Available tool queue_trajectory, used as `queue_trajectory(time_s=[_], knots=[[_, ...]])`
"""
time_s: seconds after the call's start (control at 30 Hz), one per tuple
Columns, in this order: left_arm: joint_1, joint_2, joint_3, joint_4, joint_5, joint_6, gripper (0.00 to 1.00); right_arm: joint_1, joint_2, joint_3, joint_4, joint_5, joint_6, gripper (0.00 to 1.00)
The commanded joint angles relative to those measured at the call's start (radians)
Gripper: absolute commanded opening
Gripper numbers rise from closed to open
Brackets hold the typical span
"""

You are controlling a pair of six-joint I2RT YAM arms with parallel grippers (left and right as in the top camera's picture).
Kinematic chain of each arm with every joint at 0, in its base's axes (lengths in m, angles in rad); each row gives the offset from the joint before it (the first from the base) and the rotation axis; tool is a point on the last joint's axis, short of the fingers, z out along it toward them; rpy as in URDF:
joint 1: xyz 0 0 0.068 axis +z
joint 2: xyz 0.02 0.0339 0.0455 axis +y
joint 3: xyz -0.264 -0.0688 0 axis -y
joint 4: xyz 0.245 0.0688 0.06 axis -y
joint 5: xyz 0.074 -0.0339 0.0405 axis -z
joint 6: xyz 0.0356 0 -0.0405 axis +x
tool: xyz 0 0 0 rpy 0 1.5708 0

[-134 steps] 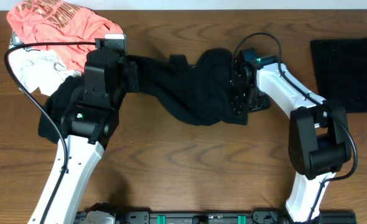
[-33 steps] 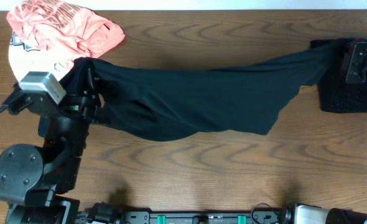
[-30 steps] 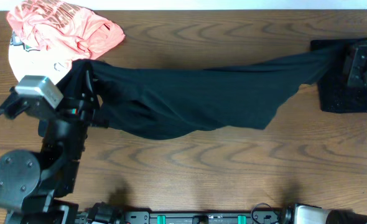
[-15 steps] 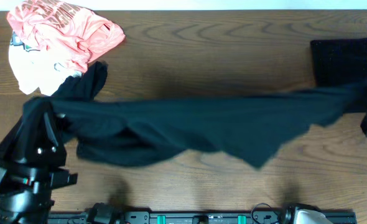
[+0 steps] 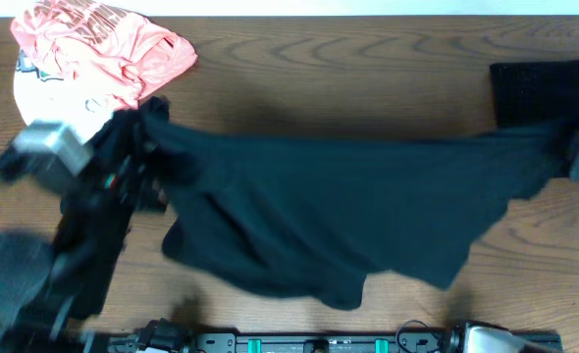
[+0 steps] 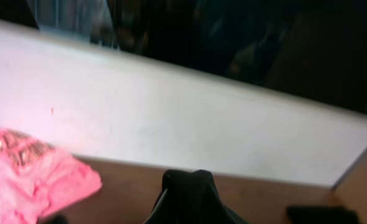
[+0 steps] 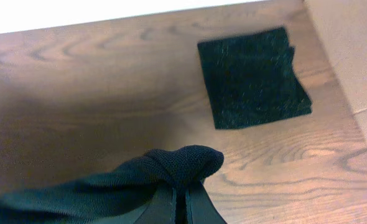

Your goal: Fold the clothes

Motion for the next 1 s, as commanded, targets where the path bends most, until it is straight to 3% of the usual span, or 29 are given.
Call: queue_trajectory(time_s=[0.0, 0.6, 0.77, 0.97], knots=[[0.004, 0.097, -0.008, 0.005, -0.008, -0.005, 0.06, -0.010, 0.071, -0.014, -0.002, 0.028, 0.019, 0.01], [0.004, 0.595, -0.008, 0.181, -0.008, -0.002, 0.06, -0.010, 0.458, -0.019, 0.116, -0.023, -0.004, 0.01], [0.004, 0.609, -0.008, 0.200, -0.008, -0.001, 0.06, -0.010, 0.471, -0.017, 0.124, -0.040, -0.020, 0.01], [0.004, 0.500, -0.008, 0.181, -0.008, 0.017, 0.06, -0.010, 0.387, -0.015, 0.113, -0.044, -0.023, 0.01]])
